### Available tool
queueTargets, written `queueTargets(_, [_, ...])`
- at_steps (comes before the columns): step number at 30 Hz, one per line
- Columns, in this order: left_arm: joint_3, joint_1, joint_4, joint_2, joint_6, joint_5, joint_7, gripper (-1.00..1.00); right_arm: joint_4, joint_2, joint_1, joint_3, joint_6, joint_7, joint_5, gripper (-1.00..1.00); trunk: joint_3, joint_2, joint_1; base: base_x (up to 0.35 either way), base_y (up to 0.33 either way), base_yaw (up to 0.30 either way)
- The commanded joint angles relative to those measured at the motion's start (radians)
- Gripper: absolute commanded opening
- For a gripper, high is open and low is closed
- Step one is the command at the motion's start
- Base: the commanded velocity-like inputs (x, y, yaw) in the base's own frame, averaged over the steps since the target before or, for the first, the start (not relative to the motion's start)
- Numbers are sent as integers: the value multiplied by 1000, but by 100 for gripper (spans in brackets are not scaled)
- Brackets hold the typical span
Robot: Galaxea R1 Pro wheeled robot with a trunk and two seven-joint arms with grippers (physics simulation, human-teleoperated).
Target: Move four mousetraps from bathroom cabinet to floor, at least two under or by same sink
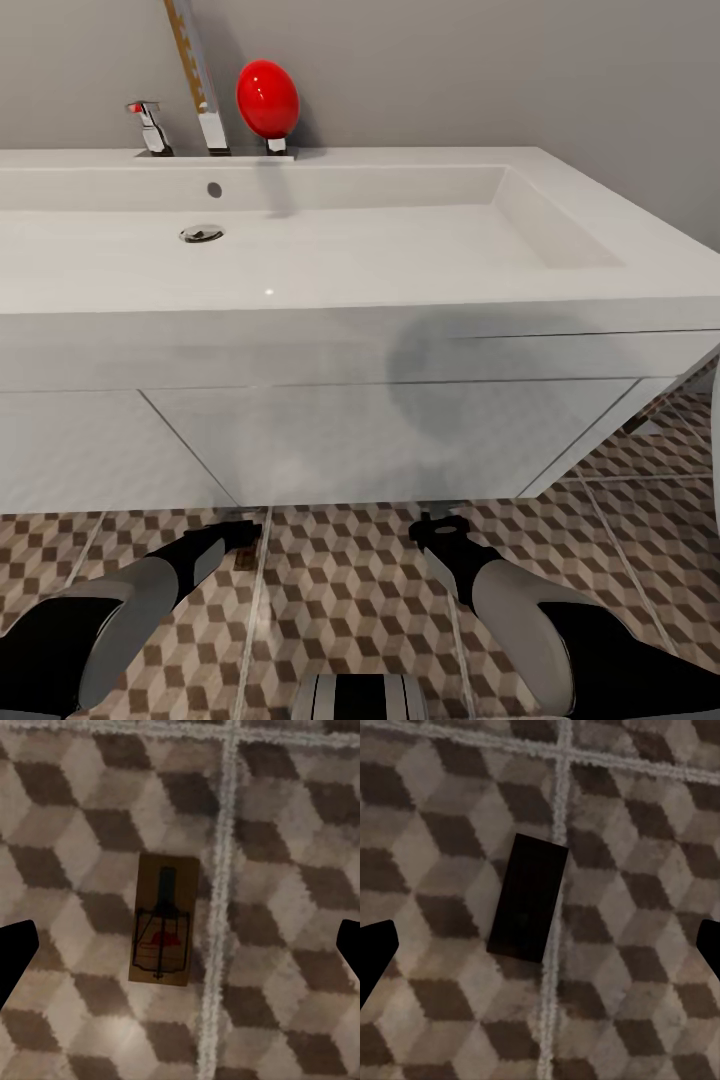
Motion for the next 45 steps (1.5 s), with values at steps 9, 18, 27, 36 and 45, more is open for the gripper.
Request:
queueTargets(9, [-6,0,-1,0,4,10,1,100,-2,0,0,-8,6,-3,11,100,-1,0,0,0,0,0])
queueTargets(18, [-6,0,0,0,-18,11,1,100,-2,0,0,-8,5,-3,11,100,-1,0,0,0,0,0])
queueTargets(27, [-6,0,1,1,-24,12,1,100,-2,0,0,-8,5,-3,11,100,-1,0,0,0,0,0])
queueTargets(36, [-6,0,2,0,-24,12,1,100,-2,0,1,-8,4,-3,11,100,-1,0,0,-41,0,0])
queueTargets(45, [-7,0,2,0,-23,12,1,100,-2,0,1,-8,2,-3,12,100,-1,0,0,-280,0,0])
